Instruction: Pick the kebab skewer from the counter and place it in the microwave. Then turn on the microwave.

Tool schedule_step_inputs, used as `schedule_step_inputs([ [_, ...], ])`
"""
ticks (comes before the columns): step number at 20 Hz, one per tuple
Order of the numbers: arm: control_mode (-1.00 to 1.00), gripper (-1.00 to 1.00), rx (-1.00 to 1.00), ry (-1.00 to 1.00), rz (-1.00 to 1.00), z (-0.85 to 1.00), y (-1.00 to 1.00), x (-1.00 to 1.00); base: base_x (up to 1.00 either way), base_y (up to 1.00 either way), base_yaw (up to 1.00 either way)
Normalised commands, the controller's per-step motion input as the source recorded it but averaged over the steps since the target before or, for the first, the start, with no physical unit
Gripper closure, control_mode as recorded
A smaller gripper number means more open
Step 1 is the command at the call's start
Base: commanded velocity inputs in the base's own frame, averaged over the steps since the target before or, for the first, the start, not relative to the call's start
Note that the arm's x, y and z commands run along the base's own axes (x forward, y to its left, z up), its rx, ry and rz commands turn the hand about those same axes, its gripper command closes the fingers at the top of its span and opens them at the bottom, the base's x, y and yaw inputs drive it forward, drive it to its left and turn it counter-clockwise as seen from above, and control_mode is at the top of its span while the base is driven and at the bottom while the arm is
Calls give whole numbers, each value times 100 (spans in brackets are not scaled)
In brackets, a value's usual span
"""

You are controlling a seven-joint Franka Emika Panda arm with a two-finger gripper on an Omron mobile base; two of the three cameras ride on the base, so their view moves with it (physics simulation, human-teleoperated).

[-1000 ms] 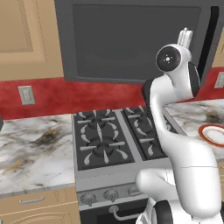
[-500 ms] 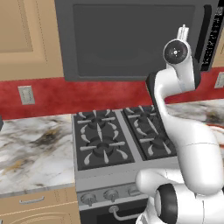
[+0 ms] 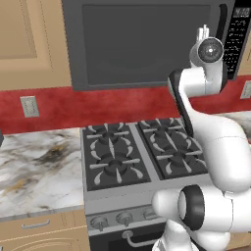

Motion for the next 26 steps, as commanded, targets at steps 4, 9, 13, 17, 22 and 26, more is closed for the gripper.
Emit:
schedule_step_inputs([
  [4, -100, -100, 0, 4, 16, 0, -8, 35, 0, 0, 0],
  [9, -100, -100, 0, 4, 18, -1, -11, 30, 0, 0, 0],
  [13, -100, -100, 0, 3, 16, -7, -5, 20, 0, 0, 0],
  [17, -100, -100, 0, 1, 15, -11, -2, 15, 0, 0, 0],
  [22, -100, -100, 0, 0, 15, -11, 0, 0, 0, 0, 0],
  [26, -100, -100, 0, -1, 8, 0, -2, -13, 0, 0, 0],
])
